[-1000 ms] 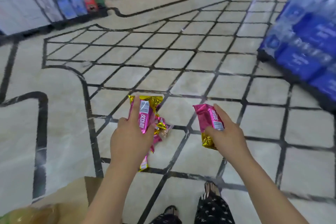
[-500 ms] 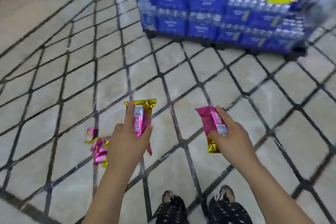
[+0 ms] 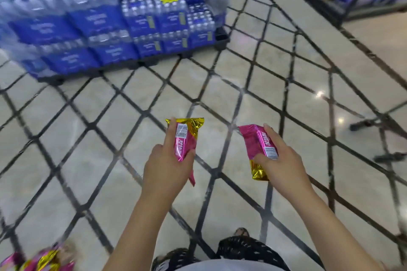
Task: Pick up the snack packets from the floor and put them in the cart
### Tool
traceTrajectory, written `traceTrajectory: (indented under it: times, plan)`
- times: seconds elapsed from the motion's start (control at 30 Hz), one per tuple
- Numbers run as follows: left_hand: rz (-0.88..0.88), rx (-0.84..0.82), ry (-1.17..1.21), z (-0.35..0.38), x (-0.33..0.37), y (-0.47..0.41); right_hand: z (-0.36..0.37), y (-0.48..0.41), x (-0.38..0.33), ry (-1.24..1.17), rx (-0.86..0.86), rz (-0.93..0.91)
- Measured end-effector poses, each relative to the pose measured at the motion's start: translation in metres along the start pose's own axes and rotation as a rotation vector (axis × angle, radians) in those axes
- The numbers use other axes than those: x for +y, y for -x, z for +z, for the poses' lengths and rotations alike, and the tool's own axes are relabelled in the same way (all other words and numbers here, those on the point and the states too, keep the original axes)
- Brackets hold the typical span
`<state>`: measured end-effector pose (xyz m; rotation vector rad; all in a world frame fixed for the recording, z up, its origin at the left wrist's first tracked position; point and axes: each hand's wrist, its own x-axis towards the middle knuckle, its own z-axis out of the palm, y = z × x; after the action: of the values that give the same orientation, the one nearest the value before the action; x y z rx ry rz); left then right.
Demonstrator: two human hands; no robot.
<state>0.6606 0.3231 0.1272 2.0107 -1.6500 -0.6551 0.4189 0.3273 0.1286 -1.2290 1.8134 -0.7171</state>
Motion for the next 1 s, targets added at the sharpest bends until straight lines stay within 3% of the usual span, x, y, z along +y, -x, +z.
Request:
traceTrajectory:
  times: [0.23,0.5,1.0]
  plan:
    - [0.151,-0.203,-0.038,0.096,0.104,-0.019,-0.105,-0.011,0.073,-0.087,0.179,0.157]
    - [0.325,-0.41,-0.164,0.164,0.189,-0.052,-0.165,-0.025,0.114,-0.247,0.366,0.323]
    - [0.56,-0.575,-0.172,0.253,0.323,-0.237,-0.244,-0.188,0.087,-0.224,0.599,0.543]
